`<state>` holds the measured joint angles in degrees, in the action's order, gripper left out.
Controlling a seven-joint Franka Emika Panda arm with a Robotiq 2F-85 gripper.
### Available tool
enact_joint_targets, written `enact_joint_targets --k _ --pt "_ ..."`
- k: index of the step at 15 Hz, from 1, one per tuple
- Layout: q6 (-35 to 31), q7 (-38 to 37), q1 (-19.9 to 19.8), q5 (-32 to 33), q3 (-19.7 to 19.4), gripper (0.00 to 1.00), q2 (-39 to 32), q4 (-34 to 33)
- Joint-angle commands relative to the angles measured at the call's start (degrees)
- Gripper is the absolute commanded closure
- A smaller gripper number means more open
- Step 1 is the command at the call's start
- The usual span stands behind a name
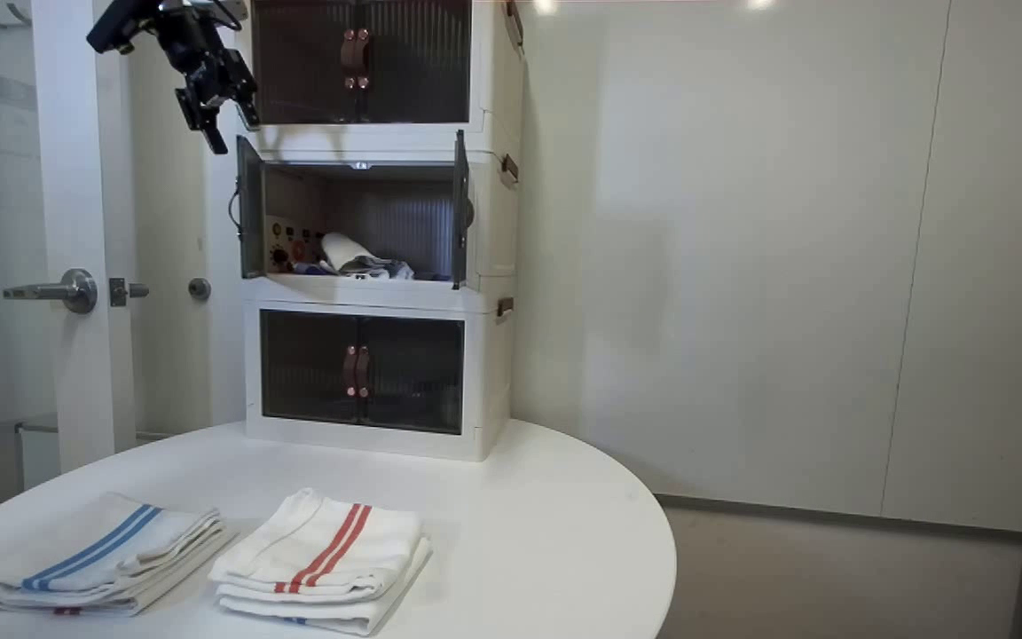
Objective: Close the left door of the second cabinet
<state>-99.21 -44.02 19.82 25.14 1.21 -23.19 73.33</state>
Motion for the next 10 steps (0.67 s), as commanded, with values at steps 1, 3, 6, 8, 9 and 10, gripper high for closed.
enact_joint_targets --k 1,3,6,8,9,10 --pt "-0.4 -6.2 1.2 6.7 -2.7 0.0 -0.4 -0.9" --pt "-0.5 -9.6 1.3 10.4 -3.5 0.0 0.1 -0.6" --pt "0.3 -6.2 -0.8 5.4 -1.9 0.0 0.9 -0.6" --pt "-1.5 -2.0 -2.5 -0.3 -0.4 0.0 1.7 0.1" --pt "-2.1 0.2 -3.2 -3.1 0.1 0.0 2.0 0.3" --pt "-2.3 2.5 -3.8 -5.7 0.6 0.0 2.1 0.4"
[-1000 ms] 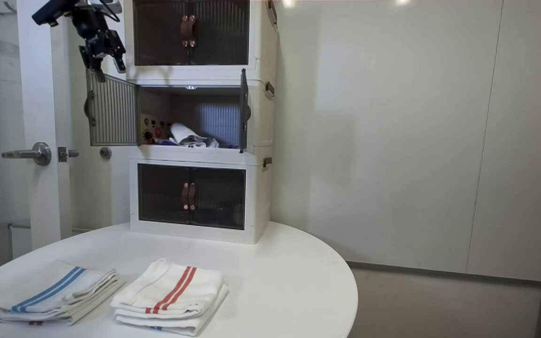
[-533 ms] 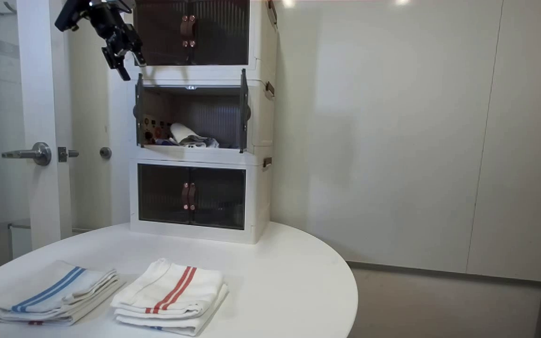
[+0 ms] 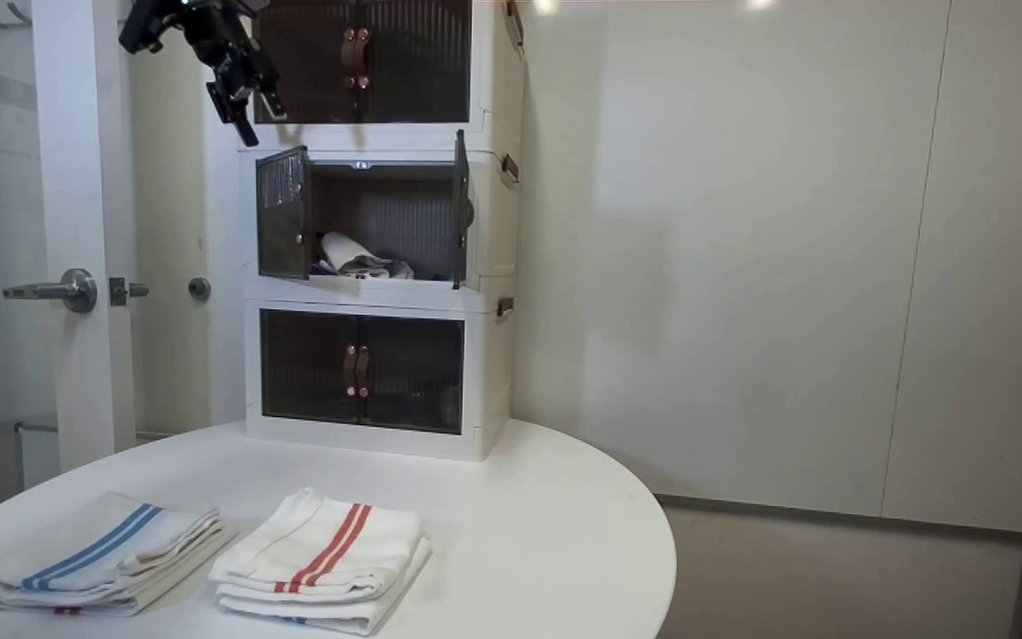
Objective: Close the left door of the second cabinet
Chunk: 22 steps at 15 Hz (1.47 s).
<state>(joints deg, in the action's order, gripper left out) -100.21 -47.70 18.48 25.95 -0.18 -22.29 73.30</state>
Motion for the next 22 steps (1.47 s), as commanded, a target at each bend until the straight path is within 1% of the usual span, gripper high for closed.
enact_joint_targets --k 1,4,7,8,11,13,15,19,22 --pt "-1.3 8.3 -3.1 -9.2 2.4 0.0 1.2 0.3" --pt "-1.0 14.9 -5.4 -16.6 3.5 0.0 0.5 -0.2" --pt "-3.3 13.6 -5.8 -18.4 2.7 0.0 -1.5 0.0" --pt "-4.3 11.8 -5.7 -18.2 2.4 0.0 -2.3 -0.1" --pt "-10.7 6.6 -5.3 -16.7 1.6 0.0 -4.9 0.2" --pt "-14.6 4.0 -4.5 -16.6 0.7 0.0 -6.7 -0.4" --pt "-18.7 1.9 -3.7 -14.8 -0.2 0.0 -8.0 -0.4" --pt "-25.0 1.0 -2.0 -9.4 -2.4 0.0 -8.8 0.2" --pt "-29.1 1.2 -1.4 -5.3 -3.7 0.0 -8.1 2.4"
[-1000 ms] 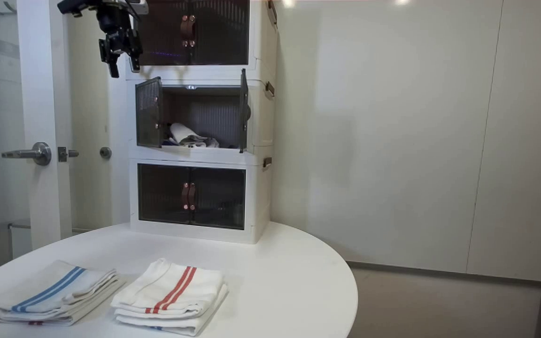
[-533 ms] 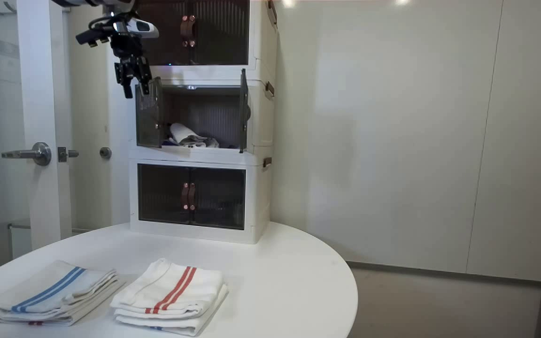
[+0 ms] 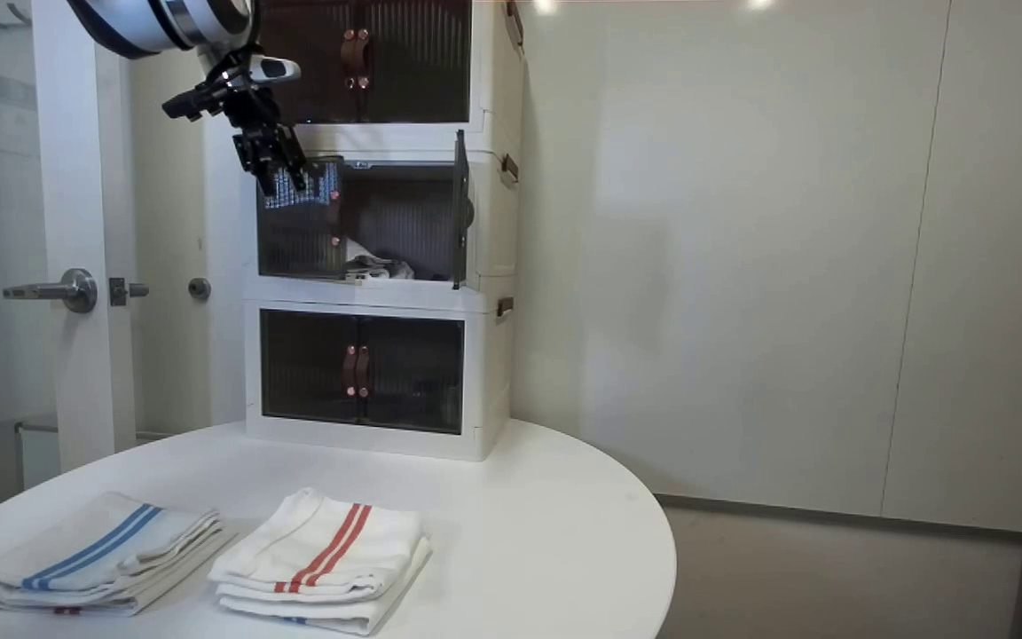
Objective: Close the left door of the second cabinet
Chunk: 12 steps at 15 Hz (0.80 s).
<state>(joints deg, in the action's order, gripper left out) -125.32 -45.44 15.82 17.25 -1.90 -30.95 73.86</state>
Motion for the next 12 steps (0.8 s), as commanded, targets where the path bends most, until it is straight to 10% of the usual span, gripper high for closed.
enact_joint_targets --k 1,7,12 --pt "-5.5 -1.1 1.4 4.5 -2.4 0.0 0.8 2.8" --pt "-10.1 1.2 0.3 3.9 -1.9 0.0 3.2 8.4" --pt "-7.7 18.4 -5.2 -8.0 4.3 0.0 14.9 20.5"
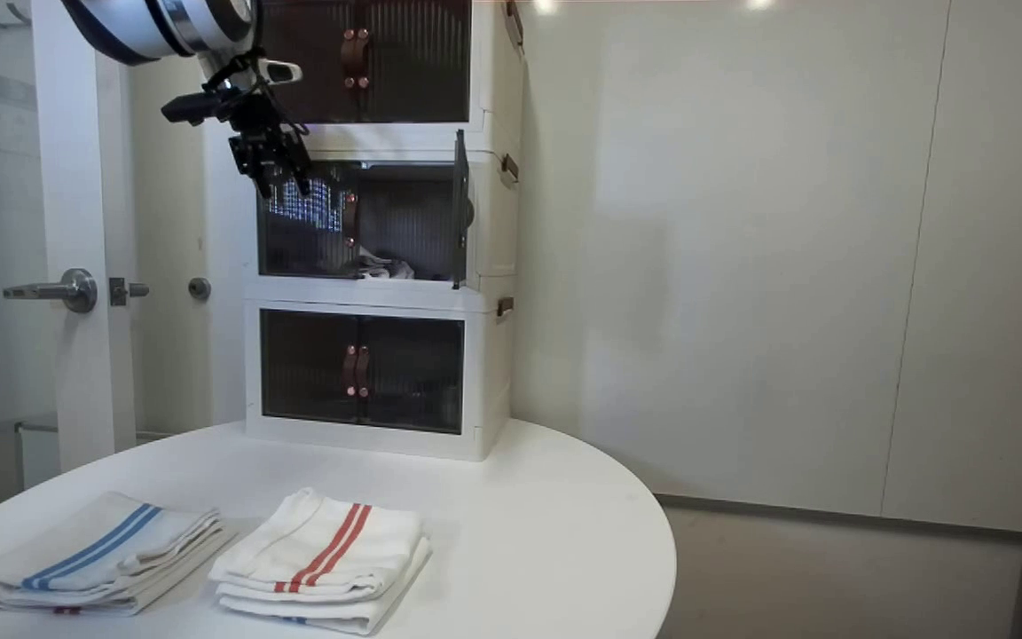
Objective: Close the left door of the second cabinet
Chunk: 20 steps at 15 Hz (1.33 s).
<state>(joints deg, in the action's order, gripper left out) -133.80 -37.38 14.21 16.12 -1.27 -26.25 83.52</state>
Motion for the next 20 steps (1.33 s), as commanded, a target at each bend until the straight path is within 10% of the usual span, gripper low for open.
enact_joint_targets --k 1,7,17,20 --pt "1.7 14.8 -4.9 -10.2 4.6 0.0 12.9 13.4" --pt "20.9 35.4 -10.1 -24.2 4.8 0.0 29.0 25.7" --pt "36.6 47.9 -16.2 -16.0 -3.7 0.0 57.4 47.0" --pt "36.5 46.5 -16.2 -16.4 -3.7 0.0 55.1 44.9"
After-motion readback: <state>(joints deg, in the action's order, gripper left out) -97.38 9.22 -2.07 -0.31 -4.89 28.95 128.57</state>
